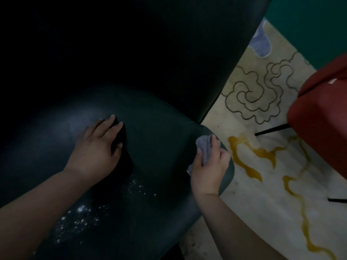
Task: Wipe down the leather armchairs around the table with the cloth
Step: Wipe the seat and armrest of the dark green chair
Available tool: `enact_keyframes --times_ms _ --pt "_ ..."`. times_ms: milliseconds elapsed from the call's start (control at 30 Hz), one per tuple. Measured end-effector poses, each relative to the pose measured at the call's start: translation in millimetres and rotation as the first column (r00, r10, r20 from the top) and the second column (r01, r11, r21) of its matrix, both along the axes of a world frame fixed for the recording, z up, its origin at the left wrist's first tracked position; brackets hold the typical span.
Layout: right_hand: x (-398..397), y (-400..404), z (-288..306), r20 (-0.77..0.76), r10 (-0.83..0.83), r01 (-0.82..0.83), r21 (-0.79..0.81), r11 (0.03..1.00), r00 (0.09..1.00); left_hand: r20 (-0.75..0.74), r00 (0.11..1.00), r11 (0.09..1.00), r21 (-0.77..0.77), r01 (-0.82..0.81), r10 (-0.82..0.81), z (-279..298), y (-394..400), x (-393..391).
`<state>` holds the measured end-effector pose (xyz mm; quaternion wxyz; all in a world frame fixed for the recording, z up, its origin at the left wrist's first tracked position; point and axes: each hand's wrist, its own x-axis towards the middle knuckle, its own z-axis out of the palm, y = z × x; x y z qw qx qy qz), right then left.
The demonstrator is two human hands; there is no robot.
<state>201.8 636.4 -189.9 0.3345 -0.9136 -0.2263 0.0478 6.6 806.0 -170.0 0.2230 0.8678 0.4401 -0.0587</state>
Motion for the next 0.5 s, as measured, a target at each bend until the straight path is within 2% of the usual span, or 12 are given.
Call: enact_keyframes --times_ms 67,167,300,500 --pt "7.6 3.3 -7.2 -0.004 -0.086 0.086 -0.021 0.996 0.996 0.011 1.0 1.0 0.007 0.006 -0.006 -2.1 -0.4 -0.8" --pt "14.8 15.5 -13.2 0.035 -0.118 0.118 -0.006 0.993 0.992 0.011 1.0 1.0 0.019 0.024 -0.024 -4.3 0.8 -4.9" --pt "21.4 24.8 -19.1 0.031 -0.093 0.095 -0.084 0.992 0.995 0.009 0.999 0.998 0.049 0.046 -0.046 -5.6 3.2 -6.9" --pt "44.3 40.4 -21.6 -0.075 -0.025 0.012 -0.176 0.984 0.997 0.037 0.999 0.998 0.057 0.023 -0.025 -6.3 0.9 -3.9"
